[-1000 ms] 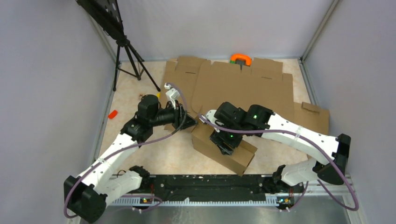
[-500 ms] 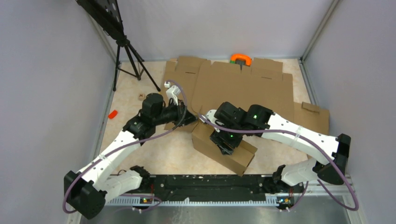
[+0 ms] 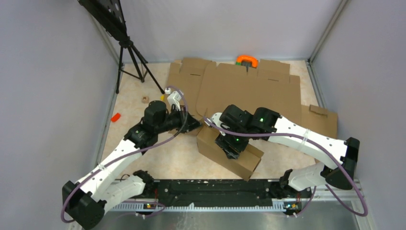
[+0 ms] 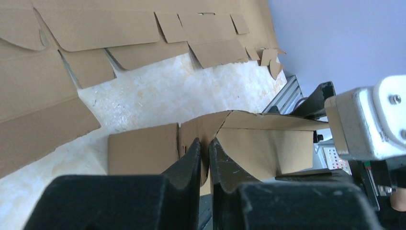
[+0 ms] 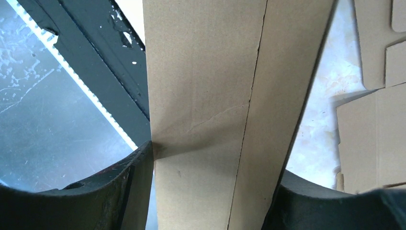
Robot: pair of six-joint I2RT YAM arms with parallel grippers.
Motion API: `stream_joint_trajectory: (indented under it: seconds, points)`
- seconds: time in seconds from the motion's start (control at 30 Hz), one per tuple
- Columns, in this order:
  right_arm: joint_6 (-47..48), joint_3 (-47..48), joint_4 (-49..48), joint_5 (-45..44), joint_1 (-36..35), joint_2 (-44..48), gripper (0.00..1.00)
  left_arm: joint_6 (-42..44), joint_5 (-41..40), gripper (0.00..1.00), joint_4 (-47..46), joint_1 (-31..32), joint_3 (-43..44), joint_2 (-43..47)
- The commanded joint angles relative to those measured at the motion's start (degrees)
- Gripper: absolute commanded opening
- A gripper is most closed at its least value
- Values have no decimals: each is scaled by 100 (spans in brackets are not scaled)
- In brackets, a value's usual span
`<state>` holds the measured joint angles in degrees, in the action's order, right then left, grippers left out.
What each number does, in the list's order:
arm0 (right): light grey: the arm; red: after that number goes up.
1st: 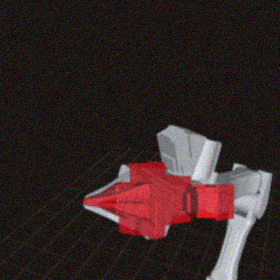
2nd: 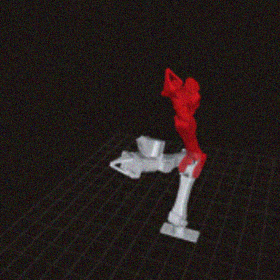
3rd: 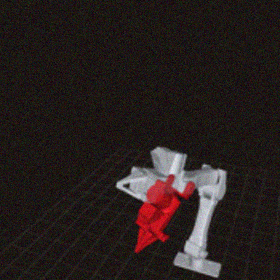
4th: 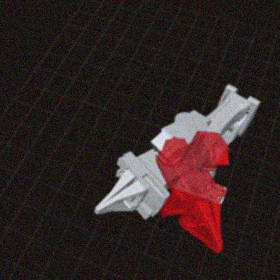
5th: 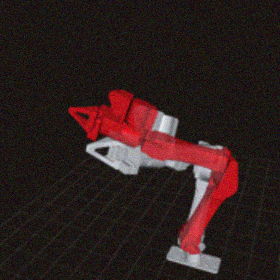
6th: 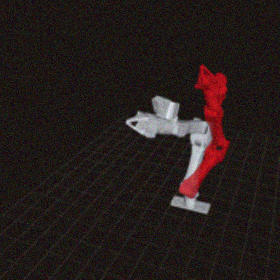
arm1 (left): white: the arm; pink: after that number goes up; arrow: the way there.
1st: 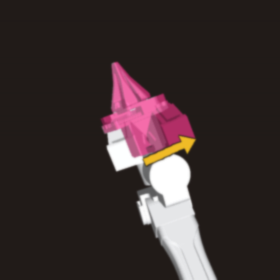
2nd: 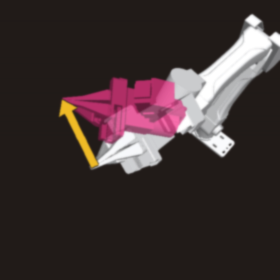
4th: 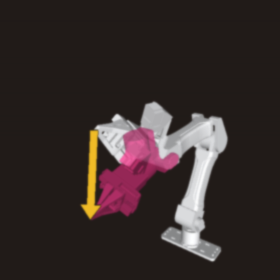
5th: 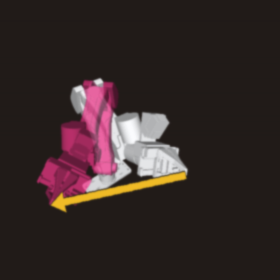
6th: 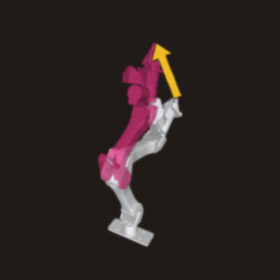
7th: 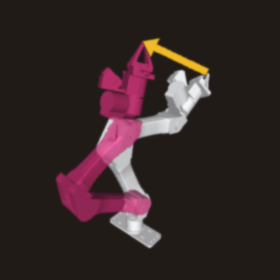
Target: Fold the paper box
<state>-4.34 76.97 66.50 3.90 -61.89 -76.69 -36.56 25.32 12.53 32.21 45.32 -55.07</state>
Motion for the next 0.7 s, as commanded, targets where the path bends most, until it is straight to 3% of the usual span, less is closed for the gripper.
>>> stream_joint_trajectory:
  seconds: [0.0,0.23,0.67]
  points:
    - [-62,238,-84,-140,-84,-71,49,-285,-46,10,65,150,-424,319]
    - [-50,248,-93,-182,-84,-100,49,-80,-231,7,-161,235,-805,626]
    - [-66,253,-55,-267,-83,-110,48,121,-520,3,391,291,-778,672]
